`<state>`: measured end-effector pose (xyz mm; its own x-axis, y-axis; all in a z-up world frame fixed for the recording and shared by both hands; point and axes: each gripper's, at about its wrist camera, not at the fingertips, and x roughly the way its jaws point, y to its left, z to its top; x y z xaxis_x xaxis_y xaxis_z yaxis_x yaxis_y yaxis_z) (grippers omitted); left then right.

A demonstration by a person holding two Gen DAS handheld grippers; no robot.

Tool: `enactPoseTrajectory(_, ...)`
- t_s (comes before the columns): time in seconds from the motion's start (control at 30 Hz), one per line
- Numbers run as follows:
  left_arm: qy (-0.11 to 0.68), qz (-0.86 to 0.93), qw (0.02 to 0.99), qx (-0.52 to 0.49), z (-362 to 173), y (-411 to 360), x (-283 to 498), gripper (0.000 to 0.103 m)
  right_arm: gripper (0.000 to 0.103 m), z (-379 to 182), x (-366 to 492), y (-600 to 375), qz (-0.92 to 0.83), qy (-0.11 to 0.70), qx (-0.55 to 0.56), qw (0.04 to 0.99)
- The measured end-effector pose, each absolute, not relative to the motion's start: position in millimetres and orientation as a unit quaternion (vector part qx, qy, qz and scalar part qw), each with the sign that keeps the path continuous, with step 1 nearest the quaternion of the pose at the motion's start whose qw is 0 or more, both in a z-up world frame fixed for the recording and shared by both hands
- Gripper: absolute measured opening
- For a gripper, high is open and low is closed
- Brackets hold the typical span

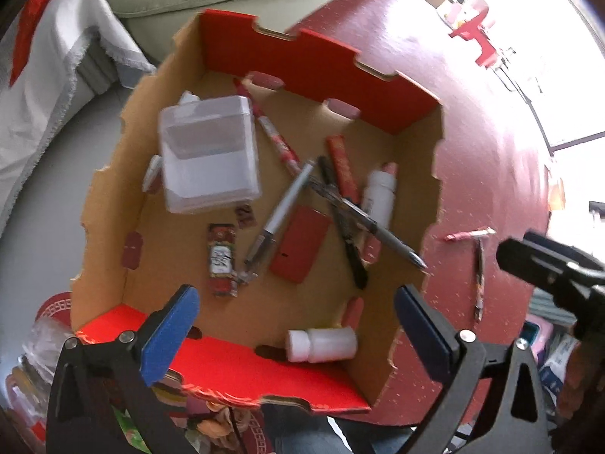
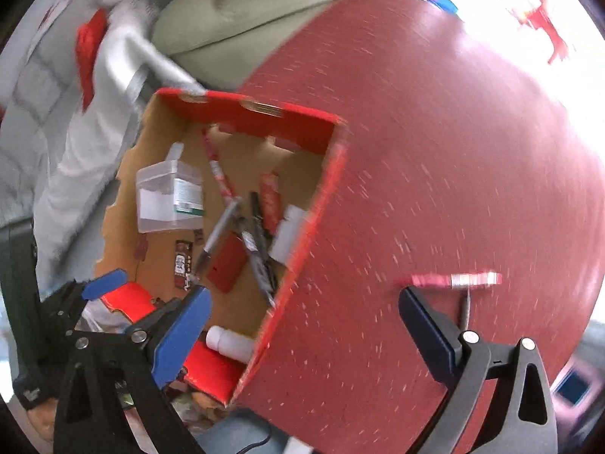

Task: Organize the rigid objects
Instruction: 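Move both tools back over the table toward the red and grey pens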

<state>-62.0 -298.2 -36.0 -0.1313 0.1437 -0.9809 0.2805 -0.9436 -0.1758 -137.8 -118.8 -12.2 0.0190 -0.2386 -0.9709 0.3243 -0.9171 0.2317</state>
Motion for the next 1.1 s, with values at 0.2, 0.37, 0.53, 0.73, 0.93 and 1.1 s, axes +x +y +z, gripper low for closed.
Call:
enactPoseTrajectory(0.2,0.154,-0.730,-0.024,0.665,-26,-250,-67,0.103,0.100,-40,-109,-22,-0.688,-0.044,0.716,0.115)
enactPoseTrajectory(0.37,0.093,-0.729,-0.092,0.672,-19,-175,-76,0.103,0.100,-73,-75,54,-0.655,-0.101,0.748,0.033)
enactPoseTrajectory(0.53,-0.008,-0.729,-0.118,0.675,-32,-101,-92,0.103,0.100,-83,-55,92,-0.647,-0.131,0.751,0.005)
enactPoseTrajectory(0.73,-0.177,-0.731,-0.101,0.651,-80,-34,-131,0.103,0.100,-90,-38,114,-0.644,-0.145,0.751,-0.001)
enactPoseTrajectory(0.93,-0.282,-0.699,-0.106,0.649,-131,-8,-150,0.103,0.100,-92,-23,132,-0.641,-0.158,0.751,-0.009)
enactPoseTrajectory(1.1,-0.269,-0.716,-0.095,0.638,-142,-13,-164,0.103,0.100,-96,-28,129,-0.652,-0.130,0.747,0.004)
